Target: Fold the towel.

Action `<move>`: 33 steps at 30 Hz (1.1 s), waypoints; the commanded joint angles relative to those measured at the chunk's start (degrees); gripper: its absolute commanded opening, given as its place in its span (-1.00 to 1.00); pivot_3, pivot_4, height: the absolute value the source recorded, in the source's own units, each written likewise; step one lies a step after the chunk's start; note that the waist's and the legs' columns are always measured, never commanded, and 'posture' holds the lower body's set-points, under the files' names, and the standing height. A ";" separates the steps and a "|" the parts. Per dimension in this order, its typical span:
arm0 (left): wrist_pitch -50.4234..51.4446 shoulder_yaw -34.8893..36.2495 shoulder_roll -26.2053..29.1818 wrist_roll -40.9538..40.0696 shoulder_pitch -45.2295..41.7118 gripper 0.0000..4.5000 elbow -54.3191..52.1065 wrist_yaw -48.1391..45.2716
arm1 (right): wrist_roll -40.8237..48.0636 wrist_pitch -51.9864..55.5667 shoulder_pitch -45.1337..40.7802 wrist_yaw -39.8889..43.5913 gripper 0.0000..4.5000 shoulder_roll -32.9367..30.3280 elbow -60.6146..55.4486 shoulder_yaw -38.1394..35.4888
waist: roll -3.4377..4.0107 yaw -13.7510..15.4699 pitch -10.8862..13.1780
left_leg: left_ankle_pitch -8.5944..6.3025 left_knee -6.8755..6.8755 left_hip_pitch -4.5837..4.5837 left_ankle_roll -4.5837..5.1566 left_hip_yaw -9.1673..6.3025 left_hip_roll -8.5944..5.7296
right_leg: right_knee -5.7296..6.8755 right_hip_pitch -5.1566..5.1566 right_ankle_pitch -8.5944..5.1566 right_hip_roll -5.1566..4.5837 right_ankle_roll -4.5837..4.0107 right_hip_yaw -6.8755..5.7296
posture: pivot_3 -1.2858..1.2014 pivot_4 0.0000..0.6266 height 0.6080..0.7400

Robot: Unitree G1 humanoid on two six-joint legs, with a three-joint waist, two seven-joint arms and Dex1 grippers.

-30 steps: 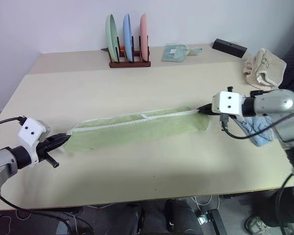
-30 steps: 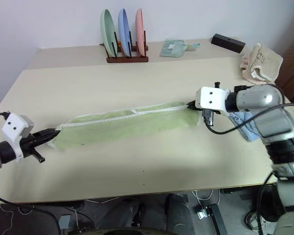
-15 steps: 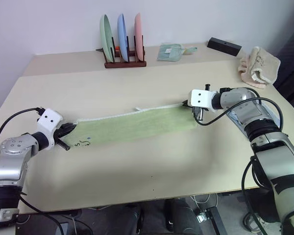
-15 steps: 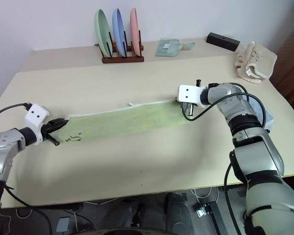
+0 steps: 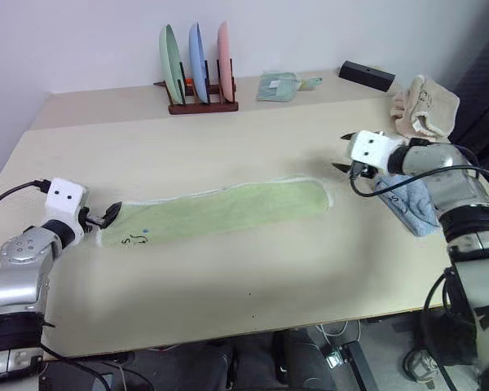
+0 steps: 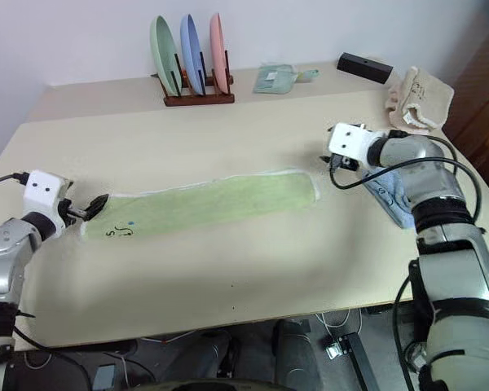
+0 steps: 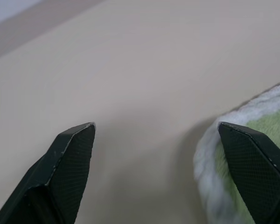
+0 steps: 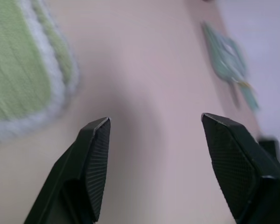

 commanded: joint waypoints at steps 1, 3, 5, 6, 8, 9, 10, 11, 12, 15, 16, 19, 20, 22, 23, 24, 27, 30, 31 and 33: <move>-0.31 3.00 -1.04 -1.29 -0.20 0.95 -6.80 2.73 | 13.86 19.17 9.41 6.10 0.78 -3.01 -19.25 -9.38 | 0.00 0.86 0.00 | 0.00 0.06 -0.01 0.00 -0.02 0.00 | 0.02 0.00 0.00 0.00 0.00 0.00 | 0.03 -0.52 1.00; 0.88 2.79 -1.71 -1.71 -0.43 0.95 -8.64 2.86 | 18.79 27.71 13.70 7.09 0.98 -3.34 -27.49 -12.42 | 0.00 1.11 0.00 | -0.01 0.11 -0.07 0.01 -0.02 0.00 | 0.00 0.00 0.00 -0.01 0.01 0.01 | 0.03 -0.52 1.00; 0.55 -0.52 -1.81 -1.99 -0.92 0.95 -11.88 0.15 | 26.49 41.77 18.75 5.08 0.98 -2.02 -36.81 -16.65 | 0.00 1.08 0.00 | 0.00 0.14 -0.05 0.01 0.00 0.00 | 0.01 0.05 0.01 -0.02 0.02 0.03 | 0.03 -0.52 1.00; 0.47 -3.42 -2.42 -2.84 -1.87 0.95 -14.48 -2.08 | 32.43 51.19 22.51 2.85 0.98 -0.08 -42.17 -19.56 | 0.00 1.22 -0.01 | 0.00 0.14 -0.02 0.01 0.00 0.00 | 0.03 0.06 0.02 -0.02 0.03 0.04 | 0.03 -0.52 1.00; 1.56 -8.85 -4.16 -4.74 -3.99 0.95 -18.66 -6.11 | 43.15 69.32 27.72 -4.24 0.98 5.82 -50.21 -25.62 | -0.19 2.26 -0.15 | -0.01 0.10 0.03 0.00 -0.14 0.02 | 0.00 0.16 0.01 0.01 0.03 0.02 | 0.03 -0.52 1.00; 1.40 -11.33 -4.41 -4.41 -4.50 0.95 -19.85 -7.87 | 45.95 73.65 29.28 -7.26 0.98 8.55 -52.32 -27.95 | -0.24 2.60 -0.18 | -0.01 0.12 0.05 0.00 -0.16 0.03 | 0.00 0.18 0.01 0.04 0.03 0.03 | 0.03 -0.52 1.00; 0.27 -13.38 -4.37 -3.40 -4.80 0.95 -20.34 -9.41 | 47.99 77.22 29.94 -10.11 0.98 10.93 -53.62 -30.07 | -0.23 2.55 -0.18 | -0.01 0.15 0.02 0.00 -0.15 0.02 | -0.03 0.22 0.02 0.02 0.03 0.03 | 0.03 -0.52 1.00; 0.06 -15.31 -4.80 -3.04 -5.44 0.95 -20.21 -10.65 | 50.00 81.18 30.63 -13.43 0.98 13.92 -54.95 -32.21 | -0.20 2.52 -0.18 | -0.01 0.17 0.03 0.00 -0.11 0.00 | -0.03 0.22 0.02 0.01 0.03 0.05 | 0.03 -0.52 1.00; -0.49 -17.06 -5.35 -2.89 -6.09 0.95 -20.08 -11.76 | 51.69 84.10 31.51 -16.03 0.98 16.37 -56.38 -33.59 | -0.18 2.53 -0.19 | -0.01 0.16 0.03 0.01 -0.05 -0.02 | -0.01 0.19 0.02 0.00 0.03 0.12 | 0.03 -0.52 1.00; -0.79 -20.51 -7.41 -3.69 -7.61 0.95 -20.27 -13.93 | 55.03 91.80 30.56 -24.73 0.98 23.67 -57.66 -38.69 | -0.16 2.35 -0.19 | -0.01 0.11 0.05 0.01 -0.01 -0.01 | 0.04 0.10 0.02 0.03 0.04 0.14 | 0.03 -0.52 1.00; -0.48 -21.41 -8.14 -4.20 -7.83 0.95 -20.71 -14.58 | 55.49 93.58 29.63 -27.68 0.98 26.00 -57.36 -40.38 | -0.16 2.30 -0.20 | -0.01 0.10 0.06 0.01 -0.01 0.00 | 0.04 0.10 0.02 0.03 0.03 0.14 | 0.03 -0.52 1.00; 0.38 -23.73 -9.36 -5.50 -7.51 0.95 -22.59 -17.15 | 54.68 97.30 26.31 -35.85 0.98 32.43 -55.60 -45.08 | -0.13 2.35 -0.21 | -0.01 0.11 0.07 0.01 0.00 0.00 | 0.04 0.10 0.02 0.04 0.04 0.14 | 0.03 -0.52 1.00; 0.70 -24.18 -9.52 -5.76 -7.20 0.95 -23.19 -17.69 | 54.34 97.84 25.28 -38.06 0.98 34.29 -54.98 -46.42 | -0.13 2.34 -0.22 | -0.01 0.10 0.06 0.01 -0.01 -0.01 | 0.04 0.10 0.02 0.03 0.04 0.14 | 0.03 -0.52 1.00; 1.10 -24.41 -9.80 -5.98 -6.69 0.95 -23.87 -17.98 | 54.33 98.44 22.93 -41.91 0.98 37.76 -53.75 -49.25 | -0.11 2.42 -0.23 | 0.00 0.11 0.06 0.01 -0.01 -0.01 | 0.04 0.10 0.02 0.03 0.04 0.13 | 0.03 -0.52 1.00; 1.45 -24.32 -10.02 -6.06 -6.57 0.95 -23.96 -17.83 | 54.42 98.46 21.50 -43.91 0.98 39.44 -52.73 -50.95 | -0.11 2.39 -0.23 | 0.00 0.11 0.06 0.02 -0.01 -0.01 | 0.04 0.10 0.02 0.03 0.03 0.13 | 0.03 -0.52 1.00; 1.61 -24.20 -10.12 -5.98 -6.45 0.95 -23.99 -17.61 | 54.46 98.15 20.14 -45.74 0.98 40.86 -51.43 -52.59 | -0.10 2.31 -0.24 | 0.00 0.12 0.08 0.02 0.00 -0.01 | 0.04 0.12 0.02 0.03 0.03 0.13 | 0.03 -0.52 1.00; 1.65 -23.94 -10.15 -5.68 -5.77 0.95 -24.22 -17.33 | 53.20 95.41 16.97 -51.01 0.98 43.68 -46.88 -56.13 | -0.08 2.22 -0.26 | 0.00 0.12 0.11 0.02 0.00 -0.01 | 0.07 0.12 0.02 0.04 0.03 0.13 | 0.03 -0.52 1.00; 1.44 -23.63 -10.03 -5.23 -4.94 0.95 -24.56 -16.86 | 52.02 92.31 15.54 -55.12 0.62 45.01 -43.80 -57.45 | -0.06 2.20 -0.30 | 0.00 0.11 0.14 0.02 0.01 -0.01 | 0.08 0.16 0.02 0.04 0.04 0.13 | 0.03 -0.52 1.00; 1.48 -23.46 -10.01 -5.23 -4.69 0.95 -24.68 -16.69 | 52.32 91.91 15.45 -55.64 0.41 45.01 -43.43 -57.42 | -0.06 2.24 -0.30 | 0.00 0.11 0.14 0.02 0.01 -0.01 | 0.07 0.17 0.02 0.04 0.03 0.13 | 0.03 -0.52 1.00; 1.51 -22.95 -9.89 -5.28 -4.00 0.95 -24.87 -16.30 | 53.55 91.87 15.46 -56.26 -0.07 44.77 -43.60 -57.23 | -0.05 2.25 -0.31 | 0.00 0.12 0.14 0.02 0.00 -0.01 | 0.07 0.17 0.02 0.04 0.03 0.13 | 0.03 -0.52 1.00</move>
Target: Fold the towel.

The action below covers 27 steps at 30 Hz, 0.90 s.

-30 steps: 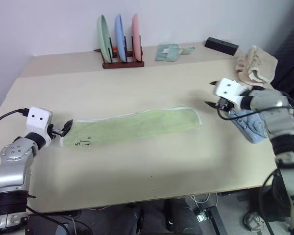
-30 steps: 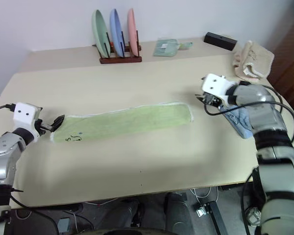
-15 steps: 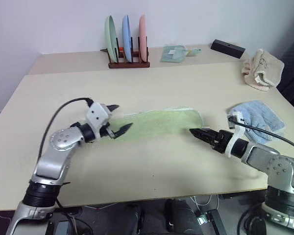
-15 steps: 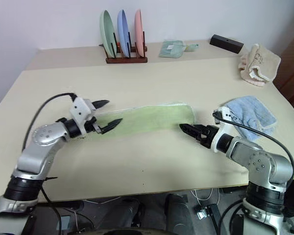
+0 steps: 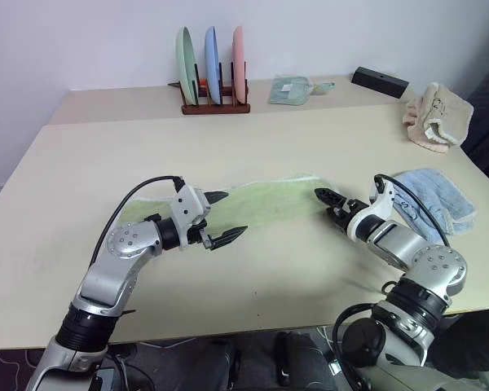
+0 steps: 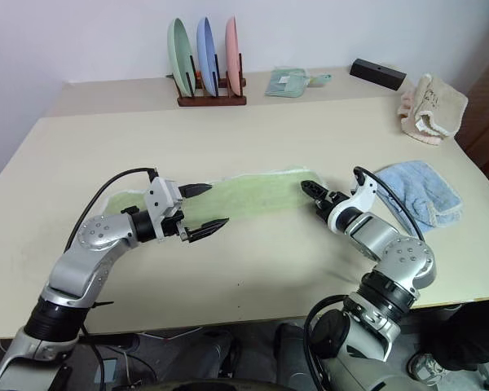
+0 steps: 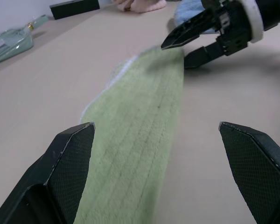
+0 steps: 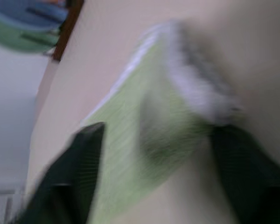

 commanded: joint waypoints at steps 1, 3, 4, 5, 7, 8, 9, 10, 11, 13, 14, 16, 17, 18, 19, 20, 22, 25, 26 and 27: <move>-0.35 2.06 0.49 -0.28 0.93 0.95 -2.29 0.85 | 0.85 -0.78 0.28 -2.50 -0.28 -0.10 0.27 -0.91 | 0.01 -0.03 0.00 | 0.00 0.00 0.00 0.00 0.00 0.00 | 0.00 -0.01 0.00 0.00 0.00 0.00 | 0.03 -0.52 1.00; -0.55 2.26 0.37 -0.28 1.51 0.95 -2.18 1.26 | 1.66 -0.77 0.55 -2.91 -0.77 -0.81 -0.48 -0.86 | 0.01 -0.11 -0.01 | 0.00 0.00 -0.02 0.00 0.00 0.00 | 0.01 -0.04 0.00 0.00 0.00 0.00 | 0.03 -0.52 1.00; -0.63 2.30 0.28 -0.29 1.72 0.95 -2.15 1.37 | 2.08 -0.81 0.73 -3.15 -0.96 -1.05 -0.71 -0.86 | -0.01 -0.05 -0.03 | 0.00 -0.01 0.00 0.00 0.00 0.00 | 0.01 -0.01 0.00 0.00 0.00 0.00 | 0.03 -0.52 1.00; -0.87 2.20 0.05 -0.20 1.92 0.95 -1.94 1.48 | 2.48 -0.75 1.08 -3.26 -0.98 -1.69 -1.53 -0.76 | -0.01 0.06 -0.03 | 0.00 0.00 0.01 0.00 0.00 0.00 | 0.00 0.02 0.00 0.00 0.00 0.00 | 0.03 -0.52 1.00; -1.41 2.02 -0.38 0.25 2.04 0.95 -1.22 1.78 | 3.33 -0.57 1.69 -3.02 -0.98 -3.38 -3.34 -0.67 | 0.01 0.21 -0.04 | 0.00 0.00 0.00 0.01 -0.01 -0.01 | -0.01 0.02 0.00 -0.01 0.00 0.00 | 0.03 -0.52 1.00; -1.67 1.95 -0.56 0.51 2.04 0.95 -0.81 1.96 | 3.81 -0.49 1.96 -2.81 -0.98 -4.30 -4.19 -0.64 | 0.01 0.28 -0.04 | 0.00 0.00 -0.02 0.01 -0.01 -0.01 | -0.02 0.02 0.00 -0.01 0.00 0.00 | 0.03 -0.52 1.00; -1.84 1.92 -0.66 0.68 2.03 0.95 -0.56 2.08 | 4.31 -0.54 2.19 -2.76 -0.98 -4.90 -4.60 -0.55 | 0.01 0.30 -0.04 | 0.00 0.00 -0.04 0.01 -0.02 -0.02 | -0.03 0.01 0.00 -0.01 0.00 0.00 | 0.03 -0.52 1.00; -2.05 2.02 -0.69 0.84 1.99 0.95 -0.24 2.23 | 5.01 -0.47 2.21 -2.92 -0.98 -5.63 -4.98 -0.93 | 0.01 0.24 -0.04 | 0.00 0.00 -0.04 0.01 -0.02 -0.03 | -0.03 0.01 0.00 -0.02 0.00 0.00 | 0.03 -0.52 1.00; -2.05 2.77 -0.84 0.69 1.63 0.95 0.49 2.74 | 5.59 -0.25 2.46 -1.97 -0.98 -8.08 -5.74 -0.95 | 0.02 0.15 -0.03 | 0.00 0.00 -0.05 0.02 -0.02 -0.03 | -0.04 0.00 0.00 -0.02 0.00 0.00 | 0.03 -0.52 1.00; -2.20 4.12 -0.95 0.35 0.83 0.95 2.06 3.33 | 5.81 -0.09 3.85 1.30 -0.98 -15.00 -7.57 0.37 | 0.04 0.02 -0.02 | 0.00 -0.01 -0.05 0.01 0.00 -0.02 | -0.03 -0.04 0.00 -0.02 0.00 0.00 | 0.03 -0.52 1.00; -2.19 4.62 -0.92 0.15 0.37 0.95 2.86 3.46 | 5.58 0.07 4.94 3.47 -0.98 -19.26 -8.59 1.48 | 0.13 0.27 0.03 | 0.00 -0.01 -0.06 0.01 0.00 -0.02 | -0.01 -0.06 0.00 -0.02 0.00 0.00 | 0.03 -0.52 1.00; -2.21 5.06 -0.88 -0.06 -0.21 0.95 3.88 3.29 | 5.33 -0.18 6.82 6.87 -0.98 -25.10 -9.86 4.00 | 0.17 0.16 0.04 | 0.00 -0.01 -0.11 0.02 0.00 -0.03 | -0.05 -0.06 0.00 -0.04 0.01 0.00 | 0.03 -0.52 1.00; -2.35 5.03 -0.93 0.05 -0.39 0.95 4.28 3.08 | 4.92 -1.01 7.98 9.14 -0.98 -27.71 -11.03 6.58 | 0.16 0.14 0.03 | 0.00 -0.02 -0.09 0.02 0.00 -0.02 | -0.05 -0.06 0.00 -0.04 0.01 0.00 | 0.03 -0.52 1.00; -2.55 4.93 -0.95 0.28 -0.56 0.95 4.62 2.88 | 4.51 -1.94 8.99 11.29 -0.98 -29.98 -12.14 9.12 | 0.13 -0.08 0.02 | 0.00 -0.03 -0.09 0.02 0.00 -0.01 | -0.07 -0.05 -0.01 -0.03 0.01 0.00 | 0.03 -0.52 1.00; -2.68 4.81 -1.03 0.45 -0.80 0.95 4.95 2.71 | 3.23 -4.11 10.24 14.33 -0.98 -32.91 -13.62 12.85 | 0.12 -0.27 0.01 | 0.00 -0.06 -0.05 0.02 0.01 0.03 | -0.07 -0.03 -0.01 -0.01 0.01 0.00 | 0.03 -0.52 1.00; -2.79 4.69 -1.11 0.62 -1.03 0.95 5.22 2.62 | 1.90 -6.35 11.17 17.03 -0.98 -35.37 -14.99 16.34 | 0.12 -0.46 0.01 | 0.00 -0.07 -0.05 0.02 0.03 0.05 | -0.07 -0.03 -0.01 0.00 0.01 0.00 | 0.03 -0.52 1.00; -2.92 4.56 -1.32 0.83 -1.36 0.95 5.50 2.62 | -0.47 -10.73 12.15 21.96 -0.98 -39.42 -17.55 23.01 | 0.11 -0.91 0.01 | 0.00 -0.07 -0.04 0.01 0.05 0.07 | -0.06 -0.03 -0.01 0.01 0.02 0.00 | 0.03 -0.52 1.00; -2.93 4.54 -1.68 0.93 -1.64 0.95 5.35 3.08 | -5.33 -17.43 12.52 29.74 -0.98 -45.08 -21.32 34.77 | 0.11 -1.25 0.02 | 0.00 -0.06 -0.08 0.01 0.04 0.06 | -0.07 -0.05 -0.01 0.00 0.02 -0.01 | 0.03 -0.52 1.00; -2.86 4.50 -1.80 0.96 -1.66 0.95 5.20 3.26 | -6.77 -19.32 12.74 31.62 -0.98 -46.44 -21.88 37.40 | 0.09 -1.23 0.02 | -0.01 -0.06 -0.09 0.01 0.04 0.06 | -0.09 -0.06 -0.01 -0.01 0.03 -0.02 | 0.03 -0.52 1.00; -2.82 4.51 -1.87 1.03 -1.55 0.95 4.91 3.49 | -8.80 -21.53 12.68 33.41 -0.98 -47.59 -22.69 41.30 | 0.04 -1.17 0.03 | -0.01 -0.06 -0.09 0.01 0.03 0.06 | -0.12 -0.05 -0.01 0.00 0.03 -0.04 | 0.03 -0.52 1.00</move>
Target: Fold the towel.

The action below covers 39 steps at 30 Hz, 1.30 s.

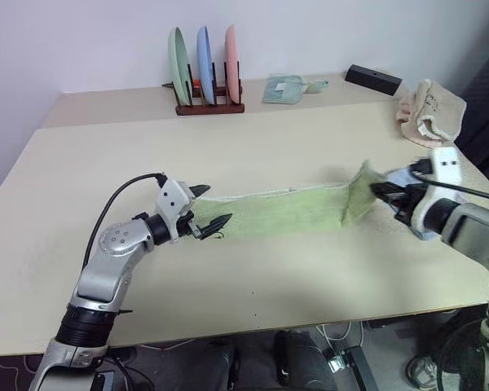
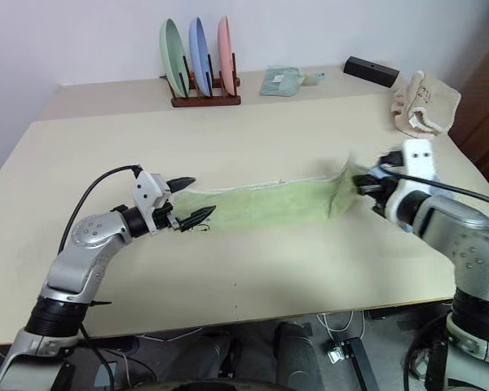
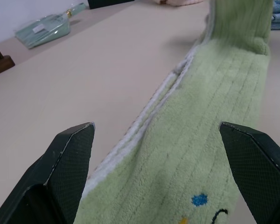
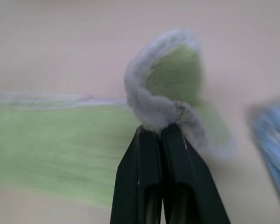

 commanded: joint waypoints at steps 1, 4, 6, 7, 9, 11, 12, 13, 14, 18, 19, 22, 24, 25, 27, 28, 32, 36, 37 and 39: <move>-0.74 0.76 -0.33 0.08 -0.14 0.95 -1.77 0.79 | -7.16 -8.57 -0.75 6.80 -0.98 -3.22 -4.32 12.05 | -0.07 0.10 0.01 | 0.00 0.00 -0.01 0.00 -0.03 0.00 | -0.03 0.02 0.00 0.00 0.00 -0.03 | 0.03 -0.52 1.00; -0.27 1.20 -0.38 0.14 0.84 0.95 -3.08 1.68 | -13.42 -13.48 -2.51 9.91 -0.98 -3.16 -4.55 22.56 | -0.11 0.03 0.02 | 0.00 0.04 -0.01 0.00 -0.03 -0.01 | -0.03 0.03 0.00 -0.02 0.00 -0.04 | 0.03 -0.52 1.00; 0.20 1.37 -0.28 0.08 1.53 0.95 -4.25 2.25 | -15.89 -15.32 -3.01 10.63 -0.98 -1.60 -3.50 26.16 | -0.12 0.12 0.02 | 0.00 0.03 -0.03 0.00 -0.03 -0.01 | -0.03 0.01 0.00 -0.02 0.00 -0.04 | 0.03 -0.52 1.00; 0.67 1.59 -0.11 -0.09 1.94 0.95 -5.10 2.52 | -16.85 -15.82 -3.33 10.55 -0.98 -0.55 -2.63 27.37 | -0.12 0.10 0.02 | 0.00 0.03 -0.03 -0.01 -0.04 -0.01 | -0.03 0.01 0.00 -0.02 0.01 -0.04 | 0.03 -0.52 1.00; 1.44 1.95 0.15 -0.37 2.45 0.95 -6.36 2.93 | -18.67 -16.64 -3.75 10.50 -0.98 0.85 -1.18 28.64 | -0.14 0.22 0.03 | 0.00 0.04 -0.03 0.00 -0.04 -0.02 | -0.04 0.02 0.00 -0.02 0.00 -0.03 | 0.03 -0.52 1.00; 2.19 2.35 0.28 -0.58 2.79 0.95 -7.28 3.25 | -20.17 -17.21 -3.98 10.60 -0.98 1.94 0.02 29.28 | -0.14 0.37 0.03 | 0.00 0.05 -0.02 0.00 -0.04 -0.03 | -0.04 0.03 0.00 -0.01 0.00 -0.03 | 0.03 -0.52 1.00; 2.61 2.54 0.33 -0.75 2.97 0.95 -7.72 3.44 | -20.90 -17.57 -4.03 10.72 -0.98 2.41 0.59 29.60 | -0.14 0.45 0.03 | 0.00 0.05 -0.02 -0.01 -0.04 -0.03 | -0.04 0.03 0.00 -0.02 0.00 -0.03 | 0.03 -0.52 1.00; 2.99 2.68 0.36 -0.84 3.27 0.95 -8.28 3.59 | -21.98 -18.19 -4.05 10.91 -0.98 2.66 1.20 30.15 | -0.14 0.58 0.03 | 0.00 0.05 -0.02 -0.01 -0.04 -0.03 | -0.04 0.03 0.00 -0.01 0.00 -0.03 | 0.03 -0.52 1.00; 3.27 2.71 0.34 -0.85 3.45 0.95 -8.63 3.70 | -22.85 -18.61 -4.09 11.06 -0.98 2.89 1.73 30.49 | -0.14 0.77 0.03 | 0.00 0.04 -0.01 -0.01 -0.04 -0.03 | -0.04 0.02 0.00 -0.01 0.00 -0.03 | 0.03 -0.52 1.00; 3.92 2.60 0.00 -0.48 3.32 0.95 -8.95 4.17 | -22.79 -18.21 -3.71 11.82 -0.98 3.36 1.68 27.72 | -0.14 1.42 0.03 | 0.00 0.05 -0.01 -0.01 -0.04 -0.03 | -0.04 0.02 0.00 0.00 0.00 -0.03 | 0.03 -0.52 1.00; 4.06 2.53 -0.08 -0.39 3.29 0.95 -9.01 4.32 | -22.06 -17.65 -3.43 12.13 -0.98 3.06 1.45 25.74 | -0.14 1.56 0.03 | 0.00 0.05 -0.02 -0.01 -0.04 -0.03 | -0.03 0.02 0.00 0.00 0.00 -0.03 | 0.03 -0.52 1.00; 3.97 2.55 0.08 -0.37 3.56 0.95 -9.05 4.29 | -19.17 -15.53 -3.02 12.59 -0.98 2.49 1.95 18.70 | -0.14 1.69 0.03 | -0.01 0.07 -0.02 -0.01 -0.05 -0.05 | -0.04 0.06 0.00 -0.01 0.00 -0.03 | 0.03 -0.52 1.00; 3.99 2.68 0.20 -0.48 3.80 0.95 -9.20 4.24 | -17.65 -13.50 -2.57 12.44 -0.98 2.01 2.71 14.13 | -0.14 1.60 0.03 | -0.01 0.07 -0.01 -0.01 -0.05 -0.05 | -0.04 0.06 0.00 -0.01 0.00 -0.03 | 0.03 -0.52 1.00; 3.83 2.71 0.20 -0.47 3.87 0.95 -8.93 4.15 | -17.12 -12.35 -1.78 12.18 -0.98 1.27 3.90 10.69 | -0.14 1.59 0.03 | -0.01 0.05 0.00 -0.01 -0.05 -0.05 | -0.04 0.05 0.00 -0.01 0.00 -0.03 | 0.03 -0.52 1.00; 3.68 2.54 0.08 -0.41 3.79 0.95 -8.53 4.05 | -16.49 -10.98 -0.16 12.17 -0.98 0.02 5.55 5.68 | -0.14 1.69 0.03 | -0.01 0.04 -0.01 -0.01 -0.07 -0.04 | -0.04 0.05 0.00 -0.01 0.00 -0.03 | 0.03 -0.52 1.00; 3.66 2.15 -0.14 -0.30 3.50 0.95 -8.25 4.01 | -15.54 -10.03 0.76 12.19 -0.98 0.00 6.31 2.93 | -0.14 1.77 0.03 | -0.01 0.05 -0.01 -0.01 -0.07 -0.05 | -0.04 0.06 0.00 -0.01 0.00 -0.03 | 0.03 -0.52 1.00; 3.56 0.68 -1.26 0.39 2.24 0.95 -7.24 4.23 | -11.47 -4.90 3.59 11.28 -0.98 1.66 7.78 -5.27 | -0.14 1.58 0.03 | 0.00 0.04 0.01 -0.01 -0.06 -0.04 | -0.03 0.07 0.00 -0.01 0.00 -0.03 | 0.03 -0.52 1.00; 3.42 0.53 -1.55 0.42 1.58 0.95 -6.33 3.95 | -8.34 0.67 5.44 7.97 -0.98 4.50 8.61 -12.42 | -0.13 1.49 0.03 | 0.00 0.03 0.01 -0.01 -0.05 -0.02 | -0.02 0.06 0.00 -0.01 0.00 -0.01 | 0.03 -0.52 1.00; 3.29 0.45 -1.54 0.39 1.55 0.95 -6.10 3.77 | -7.51 2.05 5.56 7.04 -0.98 5.41 8.98 -14.22 | -0.13 1.53 0.03 | 0.00 0.03 0.01 -0.01 -0.05 -0.02 | -0.02 0.06 0.01 -0.01 0.00 -0.01 | 0.03 -0.52 1.00; 3.04 0.28 -1.56 0.32 1.57 0.95 -5.76 3.43 | -6.31 4.70 5.39 4.81 -0.88 7.27 9.79 -17.24 | -0.13 1.54 0.03 | 0.00 0.03 0.01 -0.01 -0.05 -0.03 | -0.02 0.06 0.01 -0.01 0.00 -0.01 | 0.03 -0.52 1.00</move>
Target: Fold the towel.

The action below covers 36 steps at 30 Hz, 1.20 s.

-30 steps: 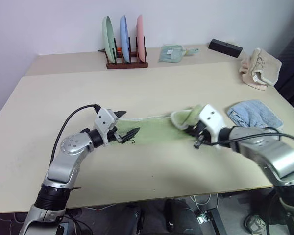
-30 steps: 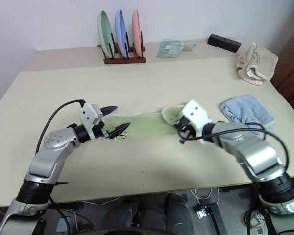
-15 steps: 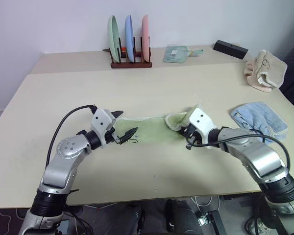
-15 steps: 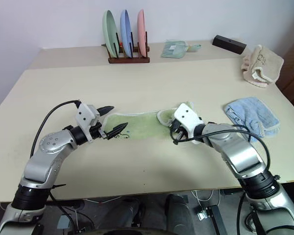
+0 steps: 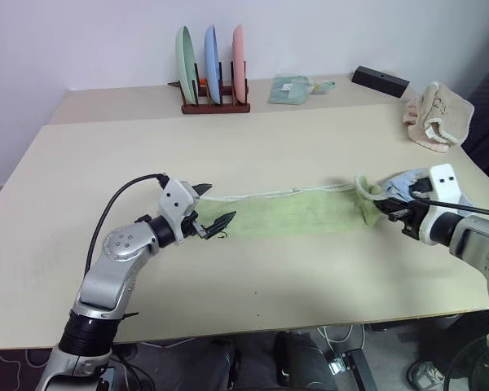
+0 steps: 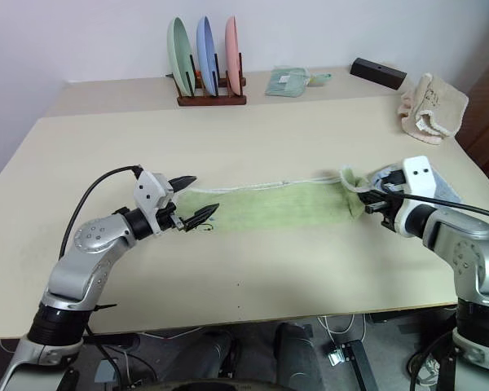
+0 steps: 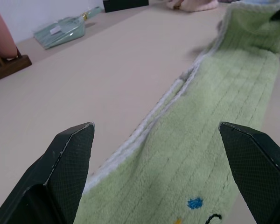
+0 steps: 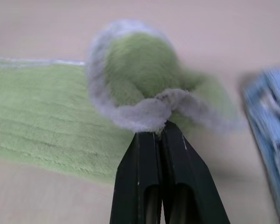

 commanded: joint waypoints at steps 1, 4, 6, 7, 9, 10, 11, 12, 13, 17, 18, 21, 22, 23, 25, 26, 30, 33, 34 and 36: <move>-1.21 0.21 0.13 -0.13 -0.42 0.95 -0.12 -0.62 | 2.89 4.03 -0.48 -3.77 -0.74 2.57 0.06 -6.57 | 0.00 0.00 0.00 | 0.00 0.00 0.00 0.00 0.00 0.00 | 0.00 0.00 0.00 0.00 0.00 0.00 | 0.03 -0.52 1.00; -1.36 0.09 0.00 -0.11 -0.52 0.95 0.15 -0.74 | 4.49 5.82 -1.08 -5.61 -0.16 4.50 -0.06 -9.11 | 0.00 0.01 0.00 | 0.00 0.01 0.00 0.00 0.00 -0.01 | 0.00 0.00 0.00 -0.01 0.00 0.00 | 0.03 -0.52 1.00; -1.66 0.24 0.04 -0.21 -0.42 0.95 0.64 -1.12 | 5.62 5.54 1.21 -4.47 0.26 4.51 -0.92 -10.14 | 0.01 0.05 0.00 | 0.00 0.01 0.00 0.00 0.00 -0.01 | 0.00 0.00 0.00 -0.01 0.00 0.01 | 0.03 -0.52 1.00; -1.78 0.31 0.06 -0.24 -0.42 0.95 0.85 -1.27 | 6.01 5.47 2.08 -3.99 0.26 4.40 -1.25 -10.32 | 0.01 0.09 0.00 | 0.00 0.01 0.00 0.00 0.00 -0.01 | 0.00 0.00 0.00 -0.01 0.00 0.00 | 0.03 -0.52 1.00; -1.87 0.62 0.24 -0.45 -0.41 0.95 1.16 -1.66 | 6.61 5.60 4.12 -3.98 0.26 4.63 -1.72 -10.79 | 0.01 0.09 -0.01 | 0.00 0.01 0.00 0.00 -0.01 -0.01 | 0.00 0.01 0.00 -0.01 0.00 0.00 | 0.03 -0.52 1.00; -1.85 0.72 0.30 -0.54 -0.48 0.95 1.28 -1.81 | 7.06 5.42 4.66 -4.09 0.26 4.94 -1.85 -10.91 | 0.01 0.05 0.00 | 0.00 0.01 0.00 0.00 0.00 -0.01 | -0.01 0.02 0.00 -0.01 0.00 0.00 | 0.03 -0.52 1.00; -1.74 0.74 0.29 -0.62 -0.58 0.95 1.32 -1.88 | 7.57 5.51 4.73 -4.56 0.26 5.45 -1.77 -11.23 | 0.01 0.00 0.00 | 0.00 0.01 0.00 0.00 0.00 -0.01 | 0.00 0.02 0.00 -0.01 0.00 0.00 | 0.03 -0.52 1.00; -1.67 0.73 0.26 -0.64 -0.67 0.95 1.36 -1.91 | 7.91 5.55 4.64 -4.90 0.26 5.79 -1.67 -11.42 | 0.01 -0.05 -0.01 | 0.00 0.01 0.00 0.01 0.00 -0.01 | 0.00 0.02 0.00 -0.01 0.00 0.01 | 0.03 -0.52 1.00; -1.51 0.62 0.16 -0.62 -0.67 0.95 1.19 -1.85 | 8.12 5.62 4.45 -5.44 0.26 6.36 -1.33 -11.49 | 0.02 -0.13 -0.01 | 0.00 0.01 0.01 0.00 0.00 -0.01 | 0.01 0.01 0.00 -0.01 0.00 0.01 | 0.03 -0.52 1.00; -0.89 0.00 -0.60 -0.36 -0.85 0.95 0.57 -1.19 | 6.98 2.37 3.31 -7.24 0.26 8.47 0.52 -8.68 | 0.02 -0.08 -0.01 | 0.00 -0.02 0.02 0.00 0.00 0.01 | 0.01 0.01 0.00 0.01 0.00 0.01 | 0.03 -0.52 1.00; -0.83 -0.12 -0.75 -0.28 -0.86 0.95 0.50 -1.05 | 6.54 1.39 3.00 -7.58 0.26 8.78 0.90 -8.05 | 0.02 -0.08 -0.01 | 0.00 0.00 0.02 0.00 0.01 0.00 | 0.01 0.02 0.00 0.00 0.00 0.02 | 0.03 -0.52 1.00; -0.60 -0.64 -1.29 -0.04 -0.94 0.95 0.06 -0.46 | 4.15 -2.65 0.54 -8.59 0.26 9.75 4.38 -4.02 | 0.02 -0.09 -0.01 | 0.00 0.00 0.03 0.00 0.01 0.00 | 0.01 0.01 0.00 0.00 0.00 0.02 | 0.03 -0.52 1.00; -0.65 -0.78 -1.42 0.09 -0.95 0.95 -0.02 -0.32 | 2.47 -4.82 -0.32 -9.03 0.26 9.90 6.25 -2.39 | 0.02 -0.11 -0.01 | 0.00 0.00 0.03 0.00 0.02 0.00 | 0.01 0.02 0.00 0.00 0.00 0.02 | 0.03 -0.52 1.00; -0.63 -0.84 -1.55 0.15 -0.94 0.95 -0.06 -0.21 | 1.05 -7.09 -1.22 -9.56 0.26 10.11 8.24 -1.44 | 0.02 -0.10 -0.01 | 0.00 0.01 0.03 0.00 0.02 0.00 | 0.01 0.02 0.00 0.00 0.00 0.02 | 0.03 -0.52 1.00; -0.66 -0.83 -1.67 0.20 -0.86 0.95 -0.11 -0.11 | -0.35 -10.03 -2.32 -9.95 0.26 10.25 11.01 -0.64 | 0.02 0.01 -0.01 | 0.00 0.01 0.03 0.00 0.02 0.00 | 0.01 0.01 0.00 0.00 0.00 0.02 | 0.03 -0.52 1.00; -0.67 -0.81 -1.69 0.18 -0.83 0.95 -0.13 -0.08 | -0.65 -10.93 -2.65 -9.92 0.26 10.22 11.98 -0.34 | 0.02 0.02 -0.01 | 0.00 0.00 0.02 0.00 0.02 0.00 | 0.01 0.00 0.00 0.00 0.00 0.01 | 0.03 -0.52 1.00; -1.04 -0.34 -1.33 -0.04 0.17 0.95 -0.32 -0.11 | -2.84 -17.58 -3.40 -7.69 0.02 9.25 12.94 2.24 | 0.02 -0.14 -0.01 | 0.00 0.00 0.02 0.00 0.02 -0.01 | 0.01 0.00 0.00 0.00 0.00 0.01 | 0.03 -0.52 1.00; -1.26 -0.19 -1.14 -0.15 0.64 0.95 -0.21 -0.33 | -6.07 -22.84 -2.34 -6.12 -0.57 7.75 11.10 5.41 | 0.03 -0.17 -0.02 | 0.00 -0.01 0.02 0.00 0.02 -0.01 | 0.02 -0.03 0.00 0.01 0.00 0.02 | 0.03 -0.52 1.00; -1.32 -0.20 -1.10 -0.14 0.72 0.95 -0.17 -0.41 | -7.48 -24.77 -1.87 -5.56 -0.80 7.11 10.28 6.79 | 0.03 -0.16 -0.02 | 0.00 -0.01 0.02 0.00 0.02 -0.01 | 0.02 -0.03 0.00 0.01 0.00 0.02 | 0.03 -0.52 1.00; -1.45 -0.25 -1.00 -0.15 0.79 0.95 0.01 -0.64 | -11.78 -29.82 -0.93 -4.67 -0.99 5.28 8.05 10.61 | 0.03 -0.07 -0.02 | 0.00 0.00 0.01 0.00 0.02 -0.01 | 0.02 -0.03 0.00 0.01 0.00 0.02 | 0.03 -0.52 1.00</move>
